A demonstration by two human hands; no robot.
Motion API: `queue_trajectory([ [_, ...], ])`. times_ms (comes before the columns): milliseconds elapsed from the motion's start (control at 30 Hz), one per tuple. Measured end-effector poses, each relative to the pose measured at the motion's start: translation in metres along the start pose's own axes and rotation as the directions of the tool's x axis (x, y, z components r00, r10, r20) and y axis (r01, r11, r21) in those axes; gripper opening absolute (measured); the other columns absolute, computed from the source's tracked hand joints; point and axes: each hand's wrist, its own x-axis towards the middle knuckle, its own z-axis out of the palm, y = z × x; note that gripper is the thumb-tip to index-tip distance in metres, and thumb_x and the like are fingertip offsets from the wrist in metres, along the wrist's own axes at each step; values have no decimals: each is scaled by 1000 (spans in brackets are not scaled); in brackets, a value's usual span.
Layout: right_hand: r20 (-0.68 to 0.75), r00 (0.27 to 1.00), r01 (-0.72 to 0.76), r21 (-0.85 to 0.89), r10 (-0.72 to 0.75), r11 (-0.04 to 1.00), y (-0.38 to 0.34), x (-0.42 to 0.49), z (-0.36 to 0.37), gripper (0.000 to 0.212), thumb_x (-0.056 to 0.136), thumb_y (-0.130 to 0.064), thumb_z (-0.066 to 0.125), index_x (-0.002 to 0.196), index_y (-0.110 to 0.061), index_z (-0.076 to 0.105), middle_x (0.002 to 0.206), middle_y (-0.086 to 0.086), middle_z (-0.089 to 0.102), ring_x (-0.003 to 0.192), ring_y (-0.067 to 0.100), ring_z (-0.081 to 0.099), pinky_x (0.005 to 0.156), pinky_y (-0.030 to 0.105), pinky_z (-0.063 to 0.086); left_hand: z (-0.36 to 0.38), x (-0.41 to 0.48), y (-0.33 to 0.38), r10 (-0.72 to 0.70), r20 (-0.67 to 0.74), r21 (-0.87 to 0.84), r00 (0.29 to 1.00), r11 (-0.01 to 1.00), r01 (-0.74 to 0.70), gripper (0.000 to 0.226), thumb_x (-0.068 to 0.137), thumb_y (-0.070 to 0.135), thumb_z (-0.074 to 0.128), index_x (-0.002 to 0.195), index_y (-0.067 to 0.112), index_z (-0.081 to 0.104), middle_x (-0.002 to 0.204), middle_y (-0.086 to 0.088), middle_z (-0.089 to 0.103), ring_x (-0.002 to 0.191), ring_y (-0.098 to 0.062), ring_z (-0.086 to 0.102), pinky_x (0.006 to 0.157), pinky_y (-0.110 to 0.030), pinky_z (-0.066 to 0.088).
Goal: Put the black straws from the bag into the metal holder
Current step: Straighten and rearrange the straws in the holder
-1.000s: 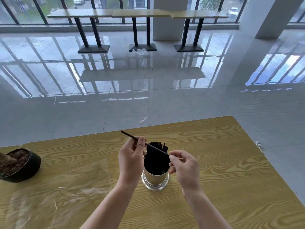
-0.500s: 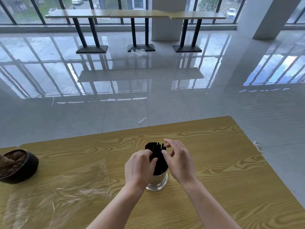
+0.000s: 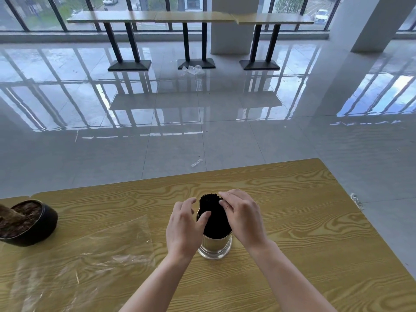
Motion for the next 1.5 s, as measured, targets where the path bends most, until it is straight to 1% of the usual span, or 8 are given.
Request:
queue_trajectory([
  [133,-41,993,-104,91,108,990,-2,10,-10,17,90,-6,74,106,-10,79,93,-1,74,85,13,69,76,24,56,-2,8,3,-22,14,-50,1000,998,23,45,89,41,69,129,22,62,100,5,58,87,-11,56,72,-23,39],
  [667,78,993,-91,60,87,994,1,9,-3,19,96,-8,65,110,-12,75,104,0,74,97,13,67,84,26,56,0,6,-1,-13,-28,-217,1000,976,6,27,93,24,66,119,18,68,92,7,63,83,-8,61,74,-26,48],
  [833,125,967,-241,169,221,956,25,-13,-25,46,87,11,63,122,-17,71,106,-3,73,81,0,63,80,22,57,-10,-7,-14,-80,-53,-321,995,945,58,32,88,-3,57,107,20,71,90,8,66,82,-9,61,73,-27,48],
  [933,389,903,-283,213,184,935,30,-27,-32,74,76,-19,85,137,-43,52,84,-7,65,73,8,59,74,22,54,-16,-19,-20,-2,44,-356,999,934,18,42,75,4,65,106,32,67,83,5,62,70,-9,56,68,-29,50],
  [1000,458,876,-248,163,149,955,25,-29,-28,91,71,-32,90,146,-47,41,82,-8,65,72,3,60,74,15,50,-17,-24,-21,72,122,-364,990,931,-23,49,70,15,71,115,34,66,80,4,59,66,-7,52,66,-26,50],
  [1233,224,941,-279,97,252,955,4,-4,-14,55,84,-29,82,133,-24,60,77,-13,66,71,-2,61,64,8,42,-17,-11,-2,68,83,-291,994,956,-41,45,74,29,85,114,37,67,68,7,64,67,-1,59,63,-13,46],
  [1367,202,932,-325,107,300,940,3,0,-13,53,84,-23,81,134,-22,62,87,-15,70,76,0,66,74,20,55,-18,5,5,-76,89,-379,993,920,105,40,76,25,84,113,25,70,71,4,70,65,1,65,59,-8,47],
  [1500,236,923,-329,78,303,941,9,-8,-15,56,82,-27,82,135,-21,63,90,-13,68,77,4,65,77,27,57,-17,-1,-1,-60,104,-336,993,937,92,50,70,31,88,116,29,68,75,6,68,65,-4,63,63,-17,51],
])
